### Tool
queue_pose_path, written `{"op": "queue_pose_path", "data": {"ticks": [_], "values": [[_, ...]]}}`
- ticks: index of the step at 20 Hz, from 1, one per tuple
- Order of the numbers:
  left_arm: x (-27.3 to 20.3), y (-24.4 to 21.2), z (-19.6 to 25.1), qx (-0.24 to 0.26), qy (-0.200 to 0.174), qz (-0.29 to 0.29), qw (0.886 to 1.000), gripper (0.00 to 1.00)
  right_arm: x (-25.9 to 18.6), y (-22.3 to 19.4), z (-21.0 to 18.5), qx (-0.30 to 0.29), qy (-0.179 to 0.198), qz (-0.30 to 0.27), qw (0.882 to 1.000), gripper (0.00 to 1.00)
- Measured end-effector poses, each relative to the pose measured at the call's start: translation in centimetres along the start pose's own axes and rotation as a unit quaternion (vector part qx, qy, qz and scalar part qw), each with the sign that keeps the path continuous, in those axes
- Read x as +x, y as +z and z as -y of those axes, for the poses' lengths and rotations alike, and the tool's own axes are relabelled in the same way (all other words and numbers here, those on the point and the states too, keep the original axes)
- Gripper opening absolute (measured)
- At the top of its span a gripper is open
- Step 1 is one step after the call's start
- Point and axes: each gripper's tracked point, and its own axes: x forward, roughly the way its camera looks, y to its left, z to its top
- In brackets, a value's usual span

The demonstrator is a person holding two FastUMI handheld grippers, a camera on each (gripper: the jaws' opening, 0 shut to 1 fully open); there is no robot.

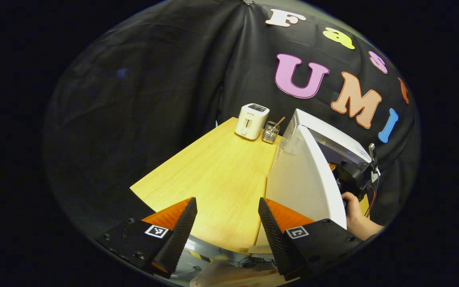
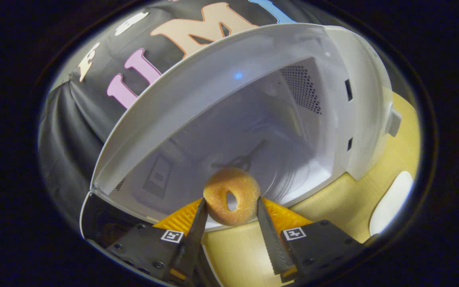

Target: Open the microwave oven with the left hand, put the food in, and close the microwave oven.

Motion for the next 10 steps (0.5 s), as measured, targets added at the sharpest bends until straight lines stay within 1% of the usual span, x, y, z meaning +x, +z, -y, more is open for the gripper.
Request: {"op": "queue_pose_path", "data": {"ticks": [3, 7, 10], "values": [[-0.1, -0.6, -0.5, 0.001, 0.008, -0.006, 1.000, 0.91, 0.9, 0.3, 0.1, -0.017, -0.008, 0.011, 1.000, 0.68], [-0.6, -0.8, -1.4, 0.002, 0.027, -0.012, 1.000, 0.91, 2.2, 0.8, 0.0, -0.005, -0.014, 0.014, 1.000, 0.69], [-1.0, -0.7, -2.0, -0.003, 0.040, -0.009, 0.999, 0.91, 2.4, 0.5, 0.2, -0.005, -0.016, 0.009, 1.000, 0.69]]}}
